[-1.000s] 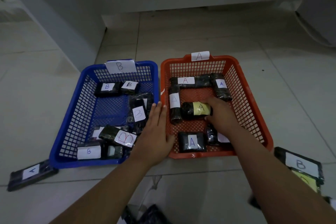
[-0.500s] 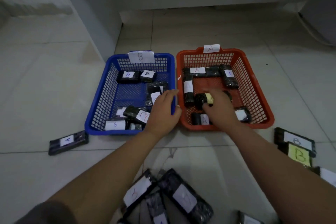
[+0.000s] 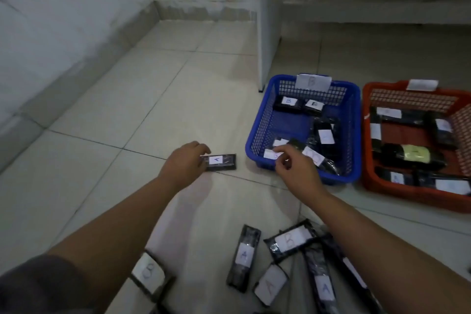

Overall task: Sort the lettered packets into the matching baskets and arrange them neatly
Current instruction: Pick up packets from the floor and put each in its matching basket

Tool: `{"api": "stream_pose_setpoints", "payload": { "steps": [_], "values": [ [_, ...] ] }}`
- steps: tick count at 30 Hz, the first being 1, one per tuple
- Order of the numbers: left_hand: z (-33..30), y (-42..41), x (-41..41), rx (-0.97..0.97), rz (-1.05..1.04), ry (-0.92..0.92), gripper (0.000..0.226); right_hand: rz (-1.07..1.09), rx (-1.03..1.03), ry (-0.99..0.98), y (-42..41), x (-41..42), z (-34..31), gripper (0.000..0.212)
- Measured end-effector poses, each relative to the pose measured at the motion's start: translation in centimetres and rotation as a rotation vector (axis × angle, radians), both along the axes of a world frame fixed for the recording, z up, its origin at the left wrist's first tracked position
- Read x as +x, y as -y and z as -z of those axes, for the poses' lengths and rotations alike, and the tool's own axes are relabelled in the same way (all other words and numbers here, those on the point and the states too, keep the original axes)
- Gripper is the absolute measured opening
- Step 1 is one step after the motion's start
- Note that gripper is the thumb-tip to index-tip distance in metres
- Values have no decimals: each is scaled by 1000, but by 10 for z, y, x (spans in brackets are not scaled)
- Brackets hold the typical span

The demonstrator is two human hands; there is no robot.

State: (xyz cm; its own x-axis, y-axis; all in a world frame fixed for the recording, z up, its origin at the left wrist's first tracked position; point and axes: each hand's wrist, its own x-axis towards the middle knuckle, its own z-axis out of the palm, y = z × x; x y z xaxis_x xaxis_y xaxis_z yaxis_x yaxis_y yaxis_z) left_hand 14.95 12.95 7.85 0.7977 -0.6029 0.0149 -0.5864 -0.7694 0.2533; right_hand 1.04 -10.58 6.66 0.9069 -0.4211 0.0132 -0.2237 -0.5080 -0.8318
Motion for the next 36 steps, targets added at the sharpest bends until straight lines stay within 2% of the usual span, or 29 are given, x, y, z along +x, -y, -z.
{"api": "stream_pose_setpoints", "payload": {
  "steps": [6, 9, 11, 14, 16, 19, 24, 26, 29, 33, 36],
  "values": [
    [57, -16, 23, 73, -70, -164, 41, -141, 67, -60, -34, 18, 19, 25],
    [81, 3, 32, 47, -36, -201, 60, -171, 45, -120, -33, 11, 32, 25],
    [94, 13, 37, 118, -7, -175, 72, -202, 13, -174, -30, 3, 41, 26],
    [104, 20, 39, 223, -18, -198, 71, -333, -103, -272, -24, -10, 46, 30],
    [106, 19, 38, 188, -15, -170, 64, -499, -177, -359, -23, -19, 46, 38],
    [97, 15, 39, 120, 28, -152, 60, -737, -251, -409, -31, -32, 49, 50],
    [69, -8, 35, 133, 159, -297, 65, -1030, -450, -347, -51, -47, 58, 62],
    [56, -23, 26, 155, 137, -328, 67, -1096, -542, -356, -57, -50, 63, 65],
    [33, -42, 6, 170, 81, -427, 66, -1125, -687, -278, -66, -53, 74, 60],
    [9, -54, -16, 119, -8, -503, 65, -1124, -867, -168, -71, -54, 78, 39],
    [-5, -50, -23, 59, -62, -571, 57, -1043, -816, -204, -60, -56, 63, 39]
  ]
}}
